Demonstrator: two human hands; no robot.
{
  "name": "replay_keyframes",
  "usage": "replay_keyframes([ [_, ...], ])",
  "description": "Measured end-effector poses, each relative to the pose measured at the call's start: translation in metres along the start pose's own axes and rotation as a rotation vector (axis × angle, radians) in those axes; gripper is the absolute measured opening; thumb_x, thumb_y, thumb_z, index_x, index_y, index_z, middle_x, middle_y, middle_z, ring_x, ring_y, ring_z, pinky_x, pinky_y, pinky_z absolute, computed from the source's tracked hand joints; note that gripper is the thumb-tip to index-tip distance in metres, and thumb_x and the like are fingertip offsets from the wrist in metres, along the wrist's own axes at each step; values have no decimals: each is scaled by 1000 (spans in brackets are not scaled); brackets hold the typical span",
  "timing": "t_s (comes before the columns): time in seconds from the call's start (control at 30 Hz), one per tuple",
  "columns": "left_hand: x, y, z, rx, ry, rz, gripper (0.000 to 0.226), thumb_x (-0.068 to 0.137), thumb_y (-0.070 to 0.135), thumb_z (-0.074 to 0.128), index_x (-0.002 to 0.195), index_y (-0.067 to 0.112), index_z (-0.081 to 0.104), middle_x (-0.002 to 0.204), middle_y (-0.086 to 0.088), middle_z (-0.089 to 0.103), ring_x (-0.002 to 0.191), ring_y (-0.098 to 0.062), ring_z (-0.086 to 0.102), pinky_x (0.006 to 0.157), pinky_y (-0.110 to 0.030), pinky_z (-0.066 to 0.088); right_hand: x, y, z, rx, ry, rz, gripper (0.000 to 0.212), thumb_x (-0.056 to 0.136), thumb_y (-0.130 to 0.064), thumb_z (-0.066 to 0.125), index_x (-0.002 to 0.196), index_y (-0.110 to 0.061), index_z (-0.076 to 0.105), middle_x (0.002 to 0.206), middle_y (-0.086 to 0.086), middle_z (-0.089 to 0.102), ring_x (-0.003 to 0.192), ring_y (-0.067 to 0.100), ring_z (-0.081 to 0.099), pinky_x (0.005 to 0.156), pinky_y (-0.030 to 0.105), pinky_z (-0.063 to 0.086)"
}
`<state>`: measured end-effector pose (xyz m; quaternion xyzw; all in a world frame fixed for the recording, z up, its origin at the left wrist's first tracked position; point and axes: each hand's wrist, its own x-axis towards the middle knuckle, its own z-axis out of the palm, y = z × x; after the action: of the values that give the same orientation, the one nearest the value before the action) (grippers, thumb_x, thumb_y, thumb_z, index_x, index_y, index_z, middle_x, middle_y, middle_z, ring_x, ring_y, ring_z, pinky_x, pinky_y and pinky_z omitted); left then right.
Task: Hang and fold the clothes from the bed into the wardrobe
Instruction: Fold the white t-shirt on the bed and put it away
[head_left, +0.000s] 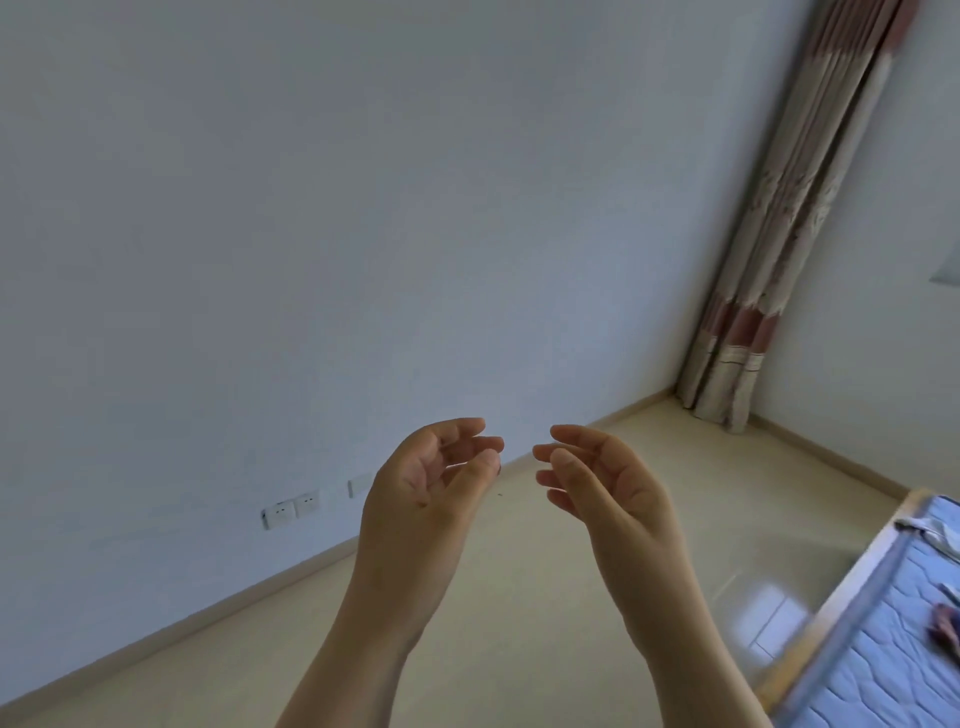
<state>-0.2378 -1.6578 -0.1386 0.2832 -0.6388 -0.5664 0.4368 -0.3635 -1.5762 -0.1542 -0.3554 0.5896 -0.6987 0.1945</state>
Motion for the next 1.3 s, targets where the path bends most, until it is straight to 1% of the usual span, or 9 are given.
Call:
replay_keyframes([
  [0.33,139,-24,64,25,-156,47,19,90,22,63,108,29,64,100,14,73,97,-7,69,92,-35,55,132,31,-28,12,161,-53,17,91,-18,60,106,-23,66,100,-3,74,90,13,70,85,31,54],
  [0.47,185,-38,95,-15,-229,21,20,90,18,63,108,27,65,100,12,73,97,-10,69,95,-39,53,173,41,-51,-2,247,-65,17,91,-17,60,107,-21,66,99,-1,74,90,14,70,82,26,56],
  [0.57,221,-49,120,-36,-289,11,19,89,18,63,107,26,66,99,11,74,97,-11,69,95,-42,52,201,53,-66,-39,318,-56,17,92,-17,59,107,-19,65,98,-2,74,90,14,70,82,27,56],
  [0.8,316,-78,185,-124,-502,12,20,87,13,63,105,21,66,96,6,74,94,-13,70,95,-41,53,277,74,-95,-166,509,-96,16,92,-16,59,107,-19,65,95,0,73,89,16,69,83,27,57],
  [0.93,370,-89,225,-172,-623,12,19,88,14,63,105,21,66,97,6,74,94,-11,70,93,-38,54,317,81,-113,-245,606,-99,19,91,-17,59,110,-17,64,97,-1,73,90,15,69,81,26,57],
  [1.03,397,-98,261,-200,-746,-3,19,88,15,63,105,22,66,97,6,74,93,-11,70,92,-36,55,335,91,-133,-256,742,-96,20,89,-18,60,109,-16,65,96,1,74,89,17,70,79,25,57],
  [1.17,411,-113,314,-222,-886,-49,19,88,14,64,105,23,66,97,5,74,92,-12,70,90,-35,56,348,102,-167,-304,857,-48,36,80,-36,60,109,-17,64,97,2,73,92,17,70,80,29,56],
  [1.2,413,-116,329,-221,-919,-53,19,88,14,64,104,23,66,96,6,74,91,-12,70,89,-34,57,351,103,-178,-307,883,-46,36,80,-36,60,110,-15,64,98,3,73,92,18,70,82,31,56],
  [1.3,419,-125,380,-224,-993,-35,18,89,14,65,103,25,66,96,7,74,90,-12,70,87,-36,57,360,108,-220,-326,950,-47,27,88,-23,60,112,-11,63,99,7,72,93,22,70,87,40,56],
])
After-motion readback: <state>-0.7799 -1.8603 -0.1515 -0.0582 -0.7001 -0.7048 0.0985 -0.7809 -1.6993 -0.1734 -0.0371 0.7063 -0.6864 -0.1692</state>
